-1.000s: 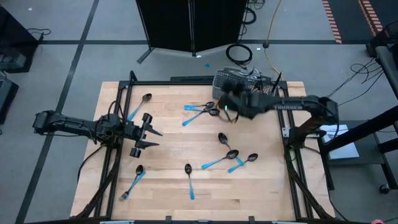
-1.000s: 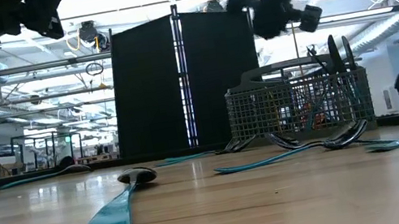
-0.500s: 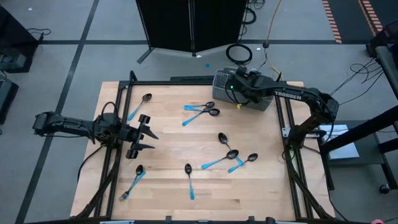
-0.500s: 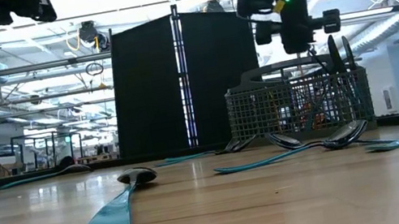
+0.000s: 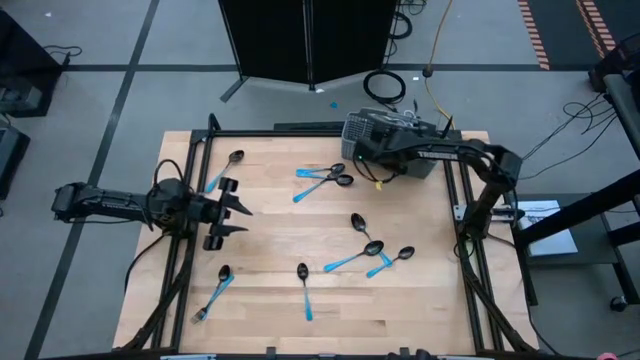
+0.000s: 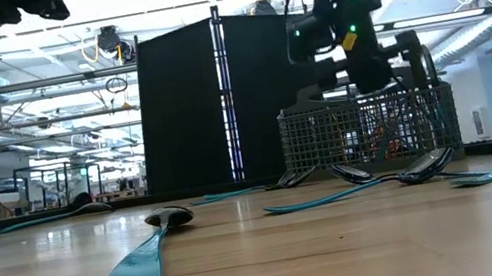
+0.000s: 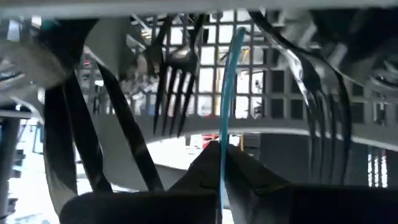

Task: Sort silverware
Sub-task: Put the blue fork into the middle of the blue utensil organizer

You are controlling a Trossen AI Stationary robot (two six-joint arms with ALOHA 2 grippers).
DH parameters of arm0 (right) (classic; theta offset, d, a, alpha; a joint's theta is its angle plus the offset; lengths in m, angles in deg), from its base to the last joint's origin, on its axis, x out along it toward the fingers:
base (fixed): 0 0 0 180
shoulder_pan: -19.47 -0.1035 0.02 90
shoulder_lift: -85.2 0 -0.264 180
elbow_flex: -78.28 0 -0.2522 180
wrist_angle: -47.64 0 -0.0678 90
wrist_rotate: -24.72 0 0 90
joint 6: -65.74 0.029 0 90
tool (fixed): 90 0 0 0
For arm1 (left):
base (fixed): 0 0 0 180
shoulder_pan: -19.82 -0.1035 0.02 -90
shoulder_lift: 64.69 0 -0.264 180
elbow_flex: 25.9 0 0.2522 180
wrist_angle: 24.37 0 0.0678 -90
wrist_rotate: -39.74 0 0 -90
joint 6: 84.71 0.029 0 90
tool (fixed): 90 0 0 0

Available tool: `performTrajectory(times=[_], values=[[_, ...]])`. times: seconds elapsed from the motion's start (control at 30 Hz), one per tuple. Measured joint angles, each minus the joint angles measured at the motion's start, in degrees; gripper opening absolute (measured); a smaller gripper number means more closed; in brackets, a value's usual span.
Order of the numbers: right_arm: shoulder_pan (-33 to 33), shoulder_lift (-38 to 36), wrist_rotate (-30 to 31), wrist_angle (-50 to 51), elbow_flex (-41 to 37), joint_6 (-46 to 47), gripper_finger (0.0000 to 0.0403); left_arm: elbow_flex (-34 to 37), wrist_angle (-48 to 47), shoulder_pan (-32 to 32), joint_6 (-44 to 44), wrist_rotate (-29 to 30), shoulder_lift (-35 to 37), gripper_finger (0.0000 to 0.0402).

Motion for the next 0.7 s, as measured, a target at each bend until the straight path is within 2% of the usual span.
performTrajectory(times=[0.3, 0.7], values=[[-0.28, 2.17, -0.37, 6.2, -0.02, 10.96, 0.0, 0.0, 3.21, 0.04, 0.06, 0.18, -0.02, 0.0171], [-0.68, 2.17, -0.37, 6.04, -0.02, 12.07, 0.0029, -0.02, 5.73, 0.04, 0.0, 0.29, -0.04, 0.0171]])
